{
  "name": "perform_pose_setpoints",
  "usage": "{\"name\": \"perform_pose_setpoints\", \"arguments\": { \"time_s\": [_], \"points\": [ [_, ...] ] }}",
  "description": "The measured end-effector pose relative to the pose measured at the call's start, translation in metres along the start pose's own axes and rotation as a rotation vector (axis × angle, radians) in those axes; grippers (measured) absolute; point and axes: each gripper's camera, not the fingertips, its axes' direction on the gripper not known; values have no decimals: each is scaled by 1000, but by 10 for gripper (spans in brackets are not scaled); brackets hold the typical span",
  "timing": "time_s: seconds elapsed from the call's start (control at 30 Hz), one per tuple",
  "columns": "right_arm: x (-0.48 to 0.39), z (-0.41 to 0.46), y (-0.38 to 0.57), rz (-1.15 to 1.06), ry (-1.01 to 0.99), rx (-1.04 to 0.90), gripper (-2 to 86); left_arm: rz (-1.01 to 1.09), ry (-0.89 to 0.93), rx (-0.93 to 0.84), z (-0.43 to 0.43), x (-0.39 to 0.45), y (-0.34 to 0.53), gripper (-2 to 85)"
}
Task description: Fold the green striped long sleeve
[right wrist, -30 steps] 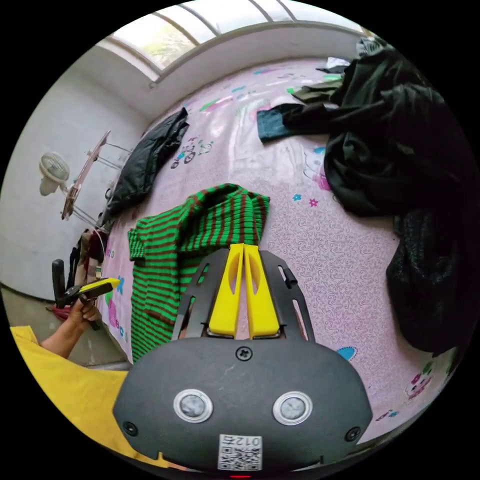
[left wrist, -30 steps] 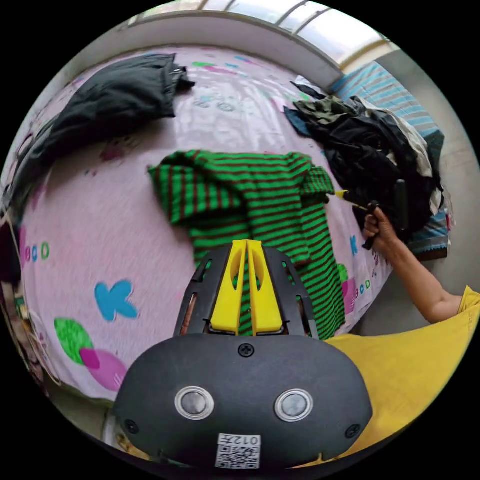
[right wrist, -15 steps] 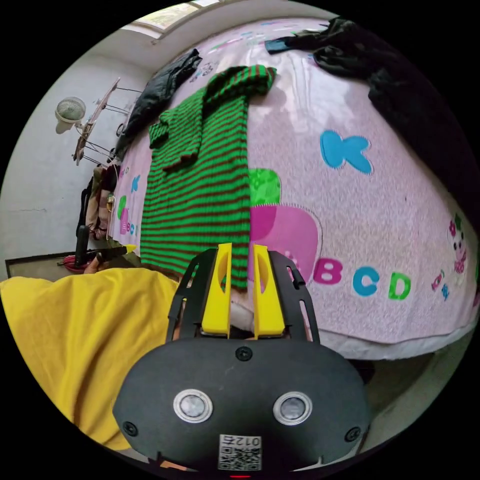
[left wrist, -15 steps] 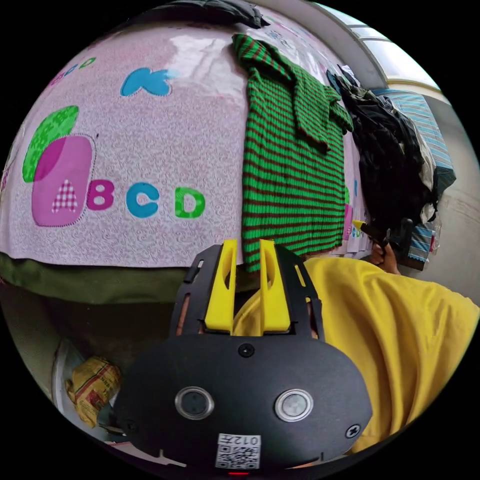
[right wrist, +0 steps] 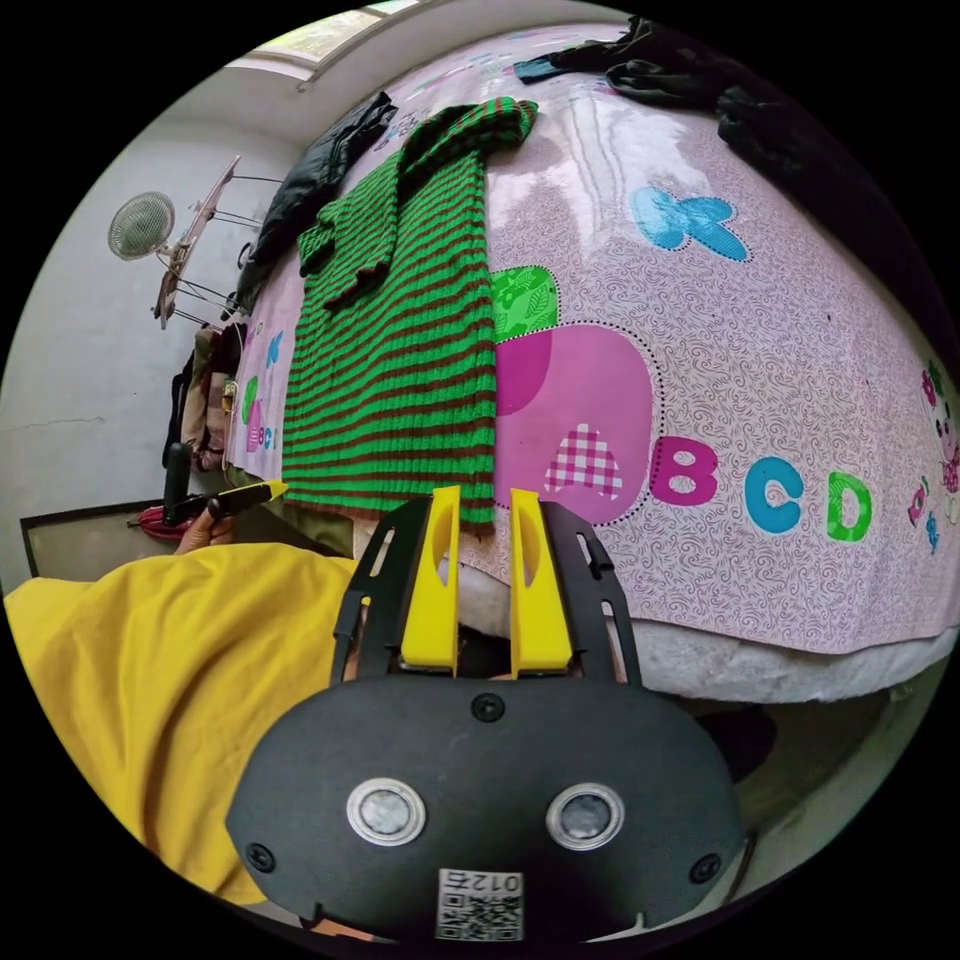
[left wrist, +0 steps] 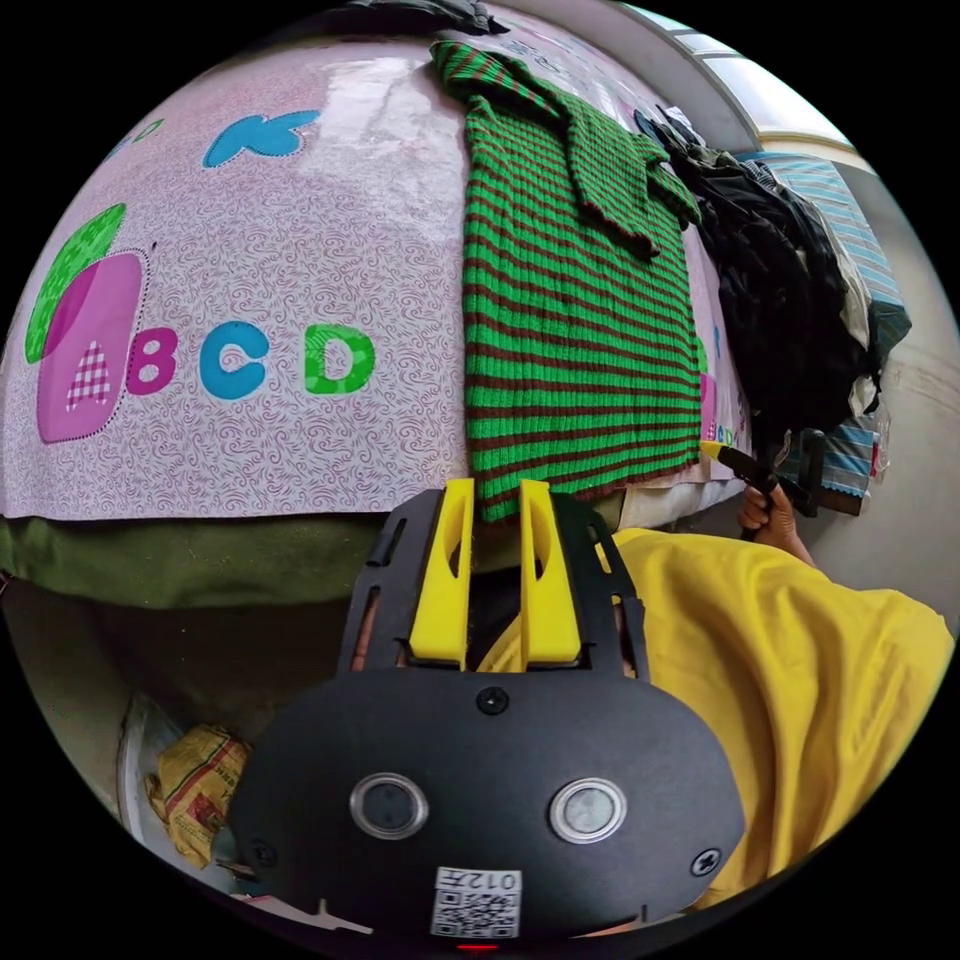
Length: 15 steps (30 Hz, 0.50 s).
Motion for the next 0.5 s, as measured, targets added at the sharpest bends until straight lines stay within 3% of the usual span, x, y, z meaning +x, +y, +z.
{"name": "perform_pose_setpoints", "arguments": {
  "time_s": [0.17, 0.33, 0.5],
  "points": [
    [4, -1, 1, -8, 19, -14, 55, 21, -24, -8, -14, -15, 11, 23],
    [10, -8, -2, -41, 26, -62, 22, 4, 93, -47, -28, -42, 20, 4],
    [30, -61, -1, -25, -169, 6, 11, 13, 201, 12, -71, -56, 32, 0]
  ]
}}
